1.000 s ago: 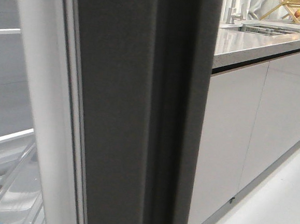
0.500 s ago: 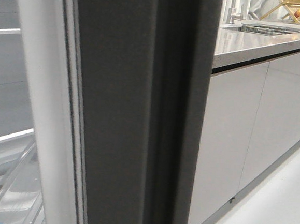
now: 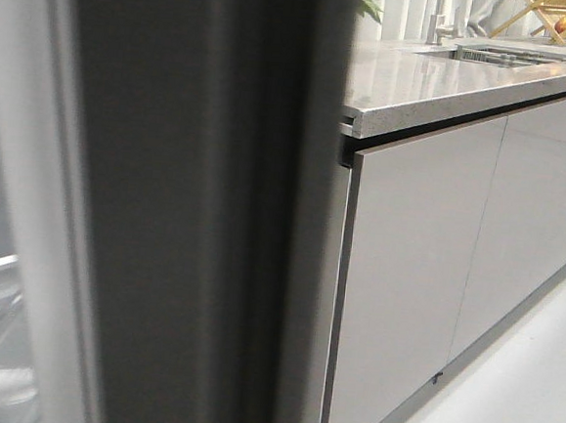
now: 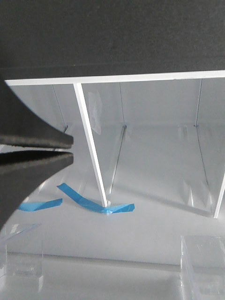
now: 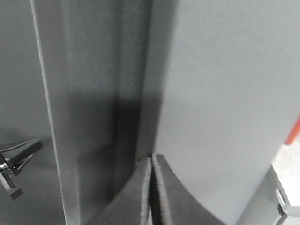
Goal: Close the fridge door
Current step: 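Push the door further with the right gripper until it shuts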
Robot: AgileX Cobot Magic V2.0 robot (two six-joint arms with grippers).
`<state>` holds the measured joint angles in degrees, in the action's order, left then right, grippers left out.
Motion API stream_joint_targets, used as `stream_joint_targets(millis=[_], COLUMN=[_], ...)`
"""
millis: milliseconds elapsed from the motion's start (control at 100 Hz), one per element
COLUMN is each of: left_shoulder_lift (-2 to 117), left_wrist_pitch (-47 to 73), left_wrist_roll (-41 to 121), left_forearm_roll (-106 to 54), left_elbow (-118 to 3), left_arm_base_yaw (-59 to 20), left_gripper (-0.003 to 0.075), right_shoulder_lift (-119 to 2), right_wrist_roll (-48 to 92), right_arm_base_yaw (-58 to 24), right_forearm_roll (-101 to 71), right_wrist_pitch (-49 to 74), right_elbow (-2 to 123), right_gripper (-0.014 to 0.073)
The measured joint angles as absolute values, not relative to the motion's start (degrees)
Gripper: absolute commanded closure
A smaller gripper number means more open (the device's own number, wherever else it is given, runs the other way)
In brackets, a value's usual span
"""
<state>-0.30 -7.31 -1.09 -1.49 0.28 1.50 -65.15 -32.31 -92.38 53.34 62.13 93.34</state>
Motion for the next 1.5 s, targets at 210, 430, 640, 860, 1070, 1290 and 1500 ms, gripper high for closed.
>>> stream_joint_targets(millis=[210,430,640,860,1070,1290,1500], left_shoulder_lift=[-0.30,-0.30,-0.30,-0.30,-0.30,-0.30,-0.30], left_wrist_pitch=[-7.31,-7.31,-7.31,-7.31,-7.31,-7.31,-7.31], left_wrist_roll=[-1.09,-1.09,-1.09,-1.09,-1.09,-1.09,-1.09], left_forearm_roll=[-1.49,-1.49,-1.49,-1.49,-1.49,-1.49,-1.49], left_elbow=[0.28,0.28,0.28,0.28,0.28,0.28,0.28], left_arm_base_yaw=[1.50,1.50,1.50,1.50,1.50,1.50,1.50], left_gripper=[0.0740,0.0740,0.0740,0.0740,0.0740,0.0740,0.0740], right_shoulder_lift=[-68.25,-71.65,-75.05,-78.10,-81.53,-85.32,-87.50], right_wrist_roll=[-32.31,-32.31,-32.31,-32.18,-30.29,-30.07,-30.03], right_arm_base_yaw=[-91.59,-85.27,-77.03,-71.45,-69.32,-66.79,-62.32], right_forearm_roll=[52.06,48.46,44.30,41.95,38.80,37.39,36.23], right_wrist_pitch=[56.80,50.36,43.32,38.06,33.78,28.99,24.51], right_elbow=[93.34,93.34,93.34,93.34,93.34,93.14,93.14], right_gripper=[0.0641,0.0641,0.0666,0.0666,0.0666,0.0666,0.0666])
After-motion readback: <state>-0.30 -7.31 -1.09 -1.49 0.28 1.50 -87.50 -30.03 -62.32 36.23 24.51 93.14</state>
